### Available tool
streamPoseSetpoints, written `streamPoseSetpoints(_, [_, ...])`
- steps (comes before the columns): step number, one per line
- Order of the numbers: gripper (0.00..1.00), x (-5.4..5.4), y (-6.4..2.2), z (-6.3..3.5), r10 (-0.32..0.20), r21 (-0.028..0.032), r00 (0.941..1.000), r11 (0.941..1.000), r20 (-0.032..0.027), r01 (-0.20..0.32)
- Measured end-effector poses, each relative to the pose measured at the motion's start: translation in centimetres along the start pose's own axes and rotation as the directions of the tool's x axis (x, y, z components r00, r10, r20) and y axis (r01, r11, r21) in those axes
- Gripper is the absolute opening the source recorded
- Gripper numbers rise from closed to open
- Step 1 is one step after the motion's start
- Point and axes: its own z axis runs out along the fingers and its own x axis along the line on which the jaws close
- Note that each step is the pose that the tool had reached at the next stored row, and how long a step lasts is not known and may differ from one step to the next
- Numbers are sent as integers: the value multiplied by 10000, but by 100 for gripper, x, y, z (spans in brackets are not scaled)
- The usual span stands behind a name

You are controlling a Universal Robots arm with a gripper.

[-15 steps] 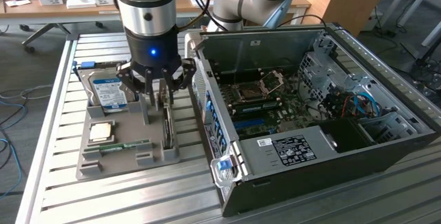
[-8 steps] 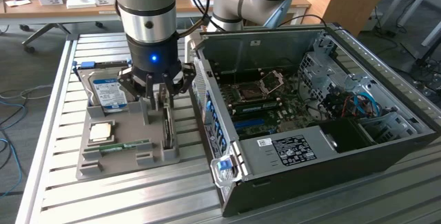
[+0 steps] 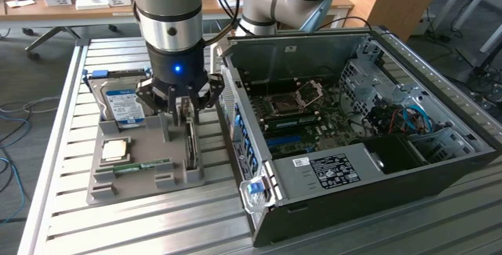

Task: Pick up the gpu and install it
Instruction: 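Pick up the gpu and move the gpu toward the slot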

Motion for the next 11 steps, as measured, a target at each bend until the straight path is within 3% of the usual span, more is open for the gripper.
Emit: streamPoseSetpoints(11, [43,-53,-2,126,-1,1,10000,10000,-2,1])
